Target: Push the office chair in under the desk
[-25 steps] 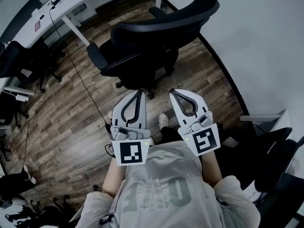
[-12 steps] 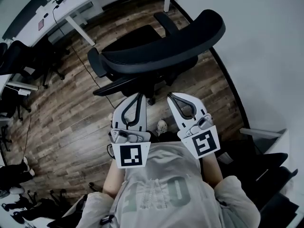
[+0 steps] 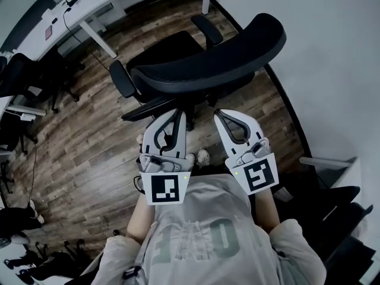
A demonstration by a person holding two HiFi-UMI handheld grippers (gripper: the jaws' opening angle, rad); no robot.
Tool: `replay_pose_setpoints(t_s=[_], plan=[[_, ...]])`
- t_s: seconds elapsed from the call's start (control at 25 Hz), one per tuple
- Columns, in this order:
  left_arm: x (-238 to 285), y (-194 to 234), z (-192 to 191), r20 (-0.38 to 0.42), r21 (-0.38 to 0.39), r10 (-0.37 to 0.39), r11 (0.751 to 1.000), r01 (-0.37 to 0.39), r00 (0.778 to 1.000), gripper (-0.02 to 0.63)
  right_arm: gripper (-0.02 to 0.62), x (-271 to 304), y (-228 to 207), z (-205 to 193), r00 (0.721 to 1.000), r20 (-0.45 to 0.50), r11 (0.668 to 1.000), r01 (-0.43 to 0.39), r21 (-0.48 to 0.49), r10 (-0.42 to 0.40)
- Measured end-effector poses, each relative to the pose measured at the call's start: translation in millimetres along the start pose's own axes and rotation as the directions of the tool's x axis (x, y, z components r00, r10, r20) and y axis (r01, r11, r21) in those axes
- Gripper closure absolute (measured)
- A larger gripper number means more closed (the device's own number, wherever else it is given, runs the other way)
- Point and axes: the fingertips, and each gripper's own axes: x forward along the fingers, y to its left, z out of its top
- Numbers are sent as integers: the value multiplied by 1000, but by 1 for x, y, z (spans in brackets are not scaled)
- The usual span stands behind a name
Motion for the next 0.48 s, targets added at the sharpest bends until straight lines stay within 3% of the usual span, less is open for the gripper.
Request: replay_pose_setpoints(t_s=[0.32,0.36,0.4,0.44,0.48], plan=[[-2,21,11,34,20,-2,1000,1,999,583,572,5,-9,-1,999,-33,999,36,11,-36],[-2,21,11,30,19,-11,1000,10,999,576,571,3,-15,-3,997,-41,998,59,21,-58],[-1,20,10,23,11,-27,1000,26,999,525,558,0,-23,-3,996,-41,996,82,37,-80],[0,18,9,11,2,-44,999,44,999,434,447,-3,-30,-2,994,-30,993,102,63,-100],[2,17,7,-6,1,-57,998,57,998,408,311,-6,-38,2,992,-11,987,125,96,-125]])
